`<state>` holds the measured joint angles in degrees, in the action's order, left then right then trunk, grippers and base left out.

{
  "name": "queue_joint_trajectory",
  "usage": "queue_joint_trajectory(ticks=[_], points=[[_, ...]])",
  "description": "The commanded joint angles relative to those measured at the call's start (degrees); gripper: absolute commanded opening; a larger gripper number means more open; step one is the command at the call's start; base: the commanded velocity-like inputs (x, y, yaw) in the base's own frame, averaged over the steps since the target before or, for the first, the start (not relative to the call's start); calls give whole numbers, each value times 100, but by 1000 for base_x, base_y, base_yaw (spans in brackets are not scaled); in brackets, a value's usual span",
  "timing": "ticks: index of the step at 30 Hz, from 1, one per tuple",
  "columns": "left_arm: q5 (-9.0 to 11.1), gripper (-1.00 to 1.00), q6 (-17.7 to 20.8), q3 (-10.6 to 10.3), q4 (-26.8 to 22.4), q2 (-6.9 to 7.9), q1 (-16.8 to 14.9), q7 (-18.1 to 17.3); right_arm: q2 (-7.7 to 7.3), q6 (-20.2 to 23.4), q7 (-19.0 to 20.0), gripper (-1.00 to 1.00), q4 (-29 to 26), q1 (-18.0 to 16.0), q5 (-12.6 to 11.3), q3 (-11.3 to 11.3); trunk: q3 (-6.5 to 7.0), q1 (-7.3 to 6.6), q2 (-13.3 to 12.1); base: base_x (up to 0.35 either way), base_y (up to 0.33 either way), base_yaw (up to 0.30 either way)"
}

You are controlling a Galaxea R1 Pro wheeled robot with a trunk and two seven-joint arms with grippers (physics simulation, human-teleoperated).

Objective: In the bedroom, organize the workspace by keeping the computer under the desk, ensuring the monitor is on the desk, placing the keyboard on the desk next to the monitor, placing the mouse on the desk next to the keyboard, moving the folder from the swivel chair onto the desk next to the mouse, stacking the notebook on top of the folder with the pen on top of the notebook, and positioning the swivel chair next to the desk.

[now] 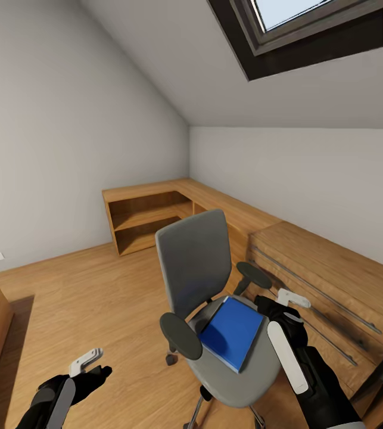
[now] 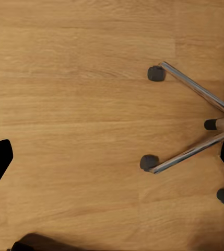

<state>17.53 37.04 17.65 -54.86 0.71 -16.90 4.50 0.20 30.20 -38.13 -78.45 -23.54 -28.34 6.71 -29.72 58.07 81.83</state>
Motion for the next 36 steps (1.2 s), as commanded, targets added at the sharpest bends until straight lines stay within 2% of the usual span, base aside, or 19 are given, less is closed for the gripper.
queue_joint_trajectory(ticks=[1, 6, 13, 36], points=[[89, 100, 42, -2, -32, -22, -15, 46, -2, 15, -47, 100, -6, -6, -41, 7, -25, 23, 45, 0, 0, 0], [162, 100, 68, -1, -92, -83, -44, 43, -4, 15, -44, 100, -4, -8, -35, 6, -115, 132, 246, 0, 0, 0], [178, 100, 55, 2, -105, -74, -56, 44, -4, 13, -39, 100, 26, -5, -32, 18, -240, 286, 526, 0, 0, 0], [172, 100, 40, 9, -183, -56, -59, 28, -10, 12, -17, 100, 43, -2, -21, 30, -240, 286, 526, 0, 0, 0]])
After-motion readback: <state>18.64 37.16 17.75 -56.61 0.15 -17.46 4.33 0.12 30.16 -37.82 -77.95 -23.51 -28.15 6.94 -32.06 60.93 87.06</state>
